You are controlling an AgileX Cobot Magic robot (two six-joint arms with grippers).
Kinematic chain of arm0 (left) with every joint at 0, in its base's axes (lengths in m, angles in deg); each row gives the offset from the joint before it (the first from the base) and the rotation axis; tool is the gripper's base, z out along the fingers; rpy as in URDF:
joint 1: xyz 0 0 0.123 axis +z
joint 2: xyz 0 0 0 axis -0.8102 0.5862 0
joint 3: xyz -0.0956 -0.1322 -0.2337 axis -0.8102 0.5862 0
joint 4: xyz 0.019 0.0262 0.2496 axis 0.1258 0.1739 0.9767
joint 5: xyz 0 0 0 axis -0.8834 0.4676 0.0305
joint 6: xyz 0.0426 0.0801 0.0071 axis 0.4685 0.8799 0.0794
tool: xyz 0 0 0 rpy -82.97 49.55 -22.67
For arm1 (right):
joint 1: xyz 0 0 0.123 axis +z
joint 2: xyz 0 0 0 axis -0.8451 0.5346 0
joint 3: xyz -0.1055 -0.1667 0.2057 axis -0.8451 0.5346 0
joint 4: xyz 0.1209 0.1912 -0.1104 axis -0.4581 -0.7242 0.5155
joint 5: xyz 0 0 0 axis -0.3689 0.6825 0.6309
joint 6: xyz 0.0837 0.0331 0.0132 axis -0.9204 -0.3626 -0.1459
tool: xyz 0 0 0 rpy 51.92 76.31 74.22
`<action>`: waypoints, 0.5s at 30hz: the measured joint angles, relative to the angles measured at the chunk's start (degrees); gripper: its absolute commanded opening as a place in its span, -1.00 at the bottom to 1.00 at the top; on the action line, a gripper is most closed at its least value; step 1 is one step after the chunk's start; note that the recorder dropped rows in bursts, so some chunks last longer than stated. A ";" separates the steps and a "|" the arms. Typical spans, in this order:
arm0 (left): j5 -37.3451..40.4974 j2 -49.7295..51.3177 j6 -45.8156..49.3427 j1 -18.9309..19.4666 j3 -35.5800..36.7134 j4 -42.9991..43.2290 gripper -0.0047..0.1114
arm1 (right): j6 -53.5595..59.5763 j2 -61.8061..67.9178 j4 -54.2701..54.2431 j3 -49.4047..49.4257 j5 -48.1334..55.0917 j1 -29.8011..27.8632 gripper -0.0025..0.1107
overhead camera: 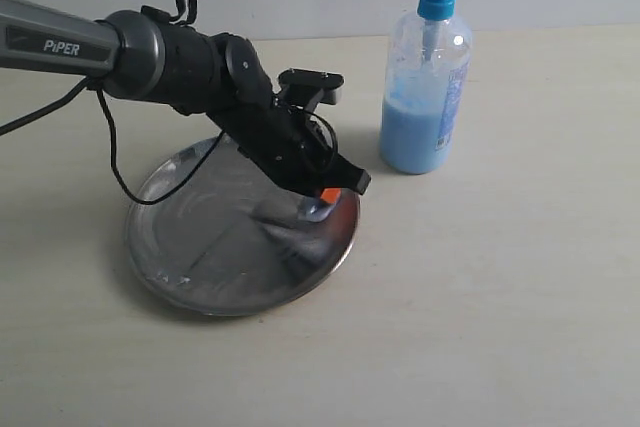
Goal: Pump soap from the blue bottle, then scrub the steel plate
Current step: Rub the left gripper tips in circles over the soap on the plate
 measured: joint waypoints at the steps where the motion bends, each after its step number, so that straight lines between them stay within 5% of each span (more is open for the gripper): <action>1: 0.00 0.24 -0.04 0.00 -0.29 0.03 -0.92 | 0.00 0.00 0.00 0.00 0.00 0.00 -0.96; 15: 5.59 0.50 -4.63 4.43 -1.32 4.00 -0.92 | 0.00 0.00 0.00 0.00 0.00 0.00 -0.96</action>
